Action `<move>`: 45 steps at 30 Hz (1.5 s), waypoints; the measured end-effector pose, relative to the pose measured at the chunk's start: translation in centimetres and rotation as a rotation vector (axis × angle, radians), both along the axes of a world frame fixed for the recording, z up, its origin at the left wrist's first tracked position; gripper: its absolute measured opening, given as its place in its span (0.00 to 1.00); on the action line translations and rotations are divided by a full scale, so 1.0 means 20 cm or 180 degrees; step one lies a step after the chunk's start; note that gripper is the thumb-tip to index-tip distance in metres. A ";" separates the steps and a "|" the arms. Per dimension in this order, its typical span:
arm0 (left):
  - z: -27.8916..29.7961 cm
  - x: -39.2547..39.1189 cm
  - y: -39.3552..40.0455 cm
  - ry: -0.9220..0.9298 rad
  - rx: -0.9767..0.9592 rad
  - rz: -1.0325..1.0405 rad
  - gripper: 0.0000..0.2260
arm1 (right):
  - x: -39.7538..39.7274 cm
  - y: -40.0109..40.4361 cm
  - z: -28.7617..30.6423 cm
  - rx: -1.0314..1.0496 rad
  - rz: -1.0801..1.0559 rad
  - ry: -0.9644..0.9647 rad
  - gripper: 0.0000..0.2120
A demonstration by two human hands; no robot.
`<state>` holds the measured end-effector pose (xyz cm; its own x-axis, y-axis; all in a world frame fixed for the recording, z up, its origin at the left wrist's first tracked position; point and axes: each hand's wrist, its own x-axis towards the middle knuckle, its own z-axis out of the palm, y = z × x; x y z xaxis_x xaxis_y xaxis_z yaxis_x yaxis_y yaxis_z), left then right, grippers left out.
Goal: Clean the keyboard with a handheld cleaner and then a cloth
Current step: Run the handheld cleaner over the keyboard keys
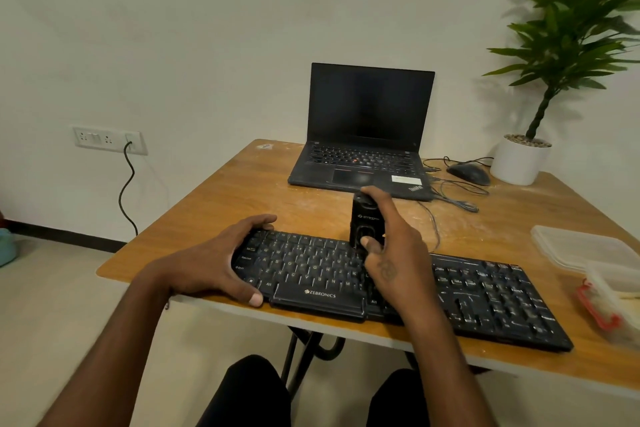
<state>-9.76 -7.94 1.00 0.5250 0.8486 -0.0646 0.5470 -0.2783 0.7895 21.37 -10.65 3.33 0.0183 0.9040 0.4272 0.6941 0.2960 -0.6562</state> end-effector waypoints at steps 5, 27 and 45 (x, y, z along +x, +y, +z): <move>0.00 0.00 0.00 -0.0015 -0.0012 0.0012 0.56 | 0.12 0.01 0.02 -0.0252 0.0036 0.0509 0.40; 0.00 0.00 0.00 -0.0045 -0.0021 0.0005 0.56 | 0.23 -0.06 0.01 -0.0076 -0.0280 0.0455 0.41; 0.01 0.00 0.00 0.0013 0.0027 0.0017 0.56 | 0.07 -0.10 0.02 -0.0142 0.0009 0.0259 0.42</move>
<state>-9.66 -7.99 1.19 0.5202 0.8520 -0.0593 0.5516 -0.2821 0.7849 22.70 -12.65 3.82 0.0488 0.9222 0.3836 0.6371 0.2670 -0.7230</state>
